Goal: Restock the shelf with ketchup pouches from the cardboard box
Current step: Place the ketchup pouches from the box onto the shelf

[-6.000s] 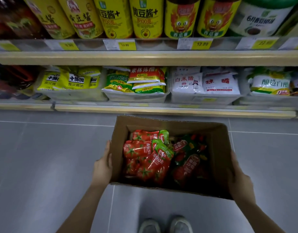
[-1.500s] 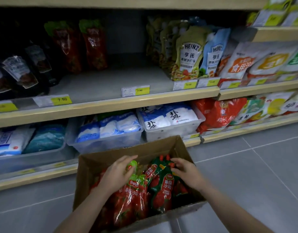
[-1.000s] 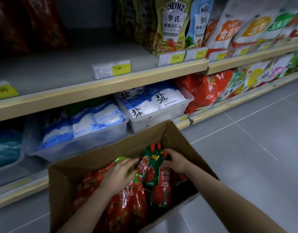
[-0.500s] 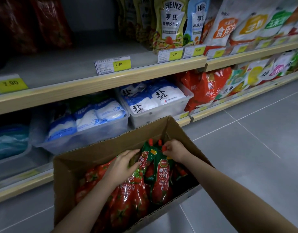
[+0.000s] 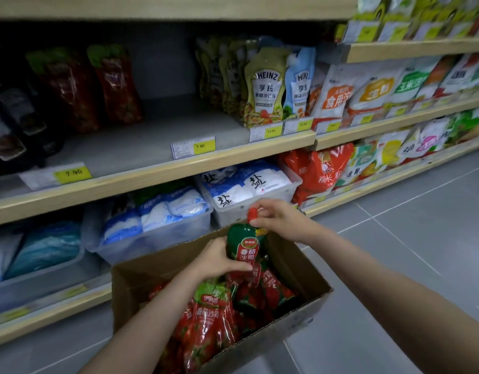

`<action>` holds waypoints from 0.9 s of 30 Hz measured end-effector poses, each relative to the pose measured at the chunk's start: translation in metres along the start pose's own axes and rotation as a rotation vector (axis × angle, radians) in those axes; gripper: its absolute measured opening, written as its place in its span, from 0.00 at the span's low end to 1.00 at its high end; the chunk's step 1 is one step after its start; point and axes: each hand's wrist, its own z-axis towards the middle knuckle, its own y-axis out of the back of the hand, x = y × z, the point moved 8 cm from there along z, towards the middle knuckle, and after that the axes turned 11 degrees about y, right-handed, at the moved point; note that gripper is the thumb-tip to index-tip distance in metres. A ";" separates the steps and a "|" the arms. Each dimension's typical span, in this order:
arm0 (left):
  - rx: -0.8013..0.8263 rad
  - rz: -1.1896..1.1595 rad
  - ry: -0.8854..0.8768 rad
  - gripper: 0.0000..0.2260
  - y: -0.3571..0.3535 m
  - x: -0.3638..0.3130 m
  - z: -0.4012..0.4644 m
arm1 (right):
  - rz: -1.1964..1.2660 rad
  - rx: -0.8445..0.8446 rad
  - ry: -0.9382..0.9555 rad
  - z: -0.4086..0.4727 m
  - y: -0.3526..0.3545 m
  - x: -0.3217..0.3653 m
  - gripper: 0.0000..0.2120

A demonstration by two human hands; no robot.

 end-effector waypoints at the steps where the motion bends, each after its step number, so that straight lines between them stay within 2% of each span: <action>1: -0.016 -0.009 0.002 0.23 0.005 -0.006 0.000 | 0.015 -0.023 0.013 0.006 0.006 0.012 0.05; 3: -0.051 -0.071 0.015 0.22 0.014 -0.018 0.000 | 0.012 -0.086 0.040 0.020 0.020 0.033 0.08; 6: -0.106 -0.192 0.030 0.20 0.028 -0.039 -0.002 | 0.046 -0.220 0.101 0.039 0.038 0.057 0.05; 10: -0.179 -0.304 -0.026 0.18 0.048 -0.065 -0.005 | 0.161 -0.390 0.127 0.051 0.058 0.070 0.06; 15: -0.176 -0.310 -0.017 0.18 0.053 -0.073 0.000 | 0.255 -0.278 0.050 0.047 0.055 0.043 0.06; 21: -0.165 -0.241 -0.019 0.25 0.059 -0.083 0.008 | 0.277 -0.305 0.026 0.053 0.076 0.052 0.07; 25: -0.294 -0.235 -0.058 0.21 0.078 -0.100 0.007 | 0.311 -0.333 0.082 0.053 0.093 0.076 0.08; 27: -0.347 -0.214 -0.077 0.21 0.088 -0.105 0.009 | 0.226 -0.279 0.095 0.049 0.085 0.073 0.14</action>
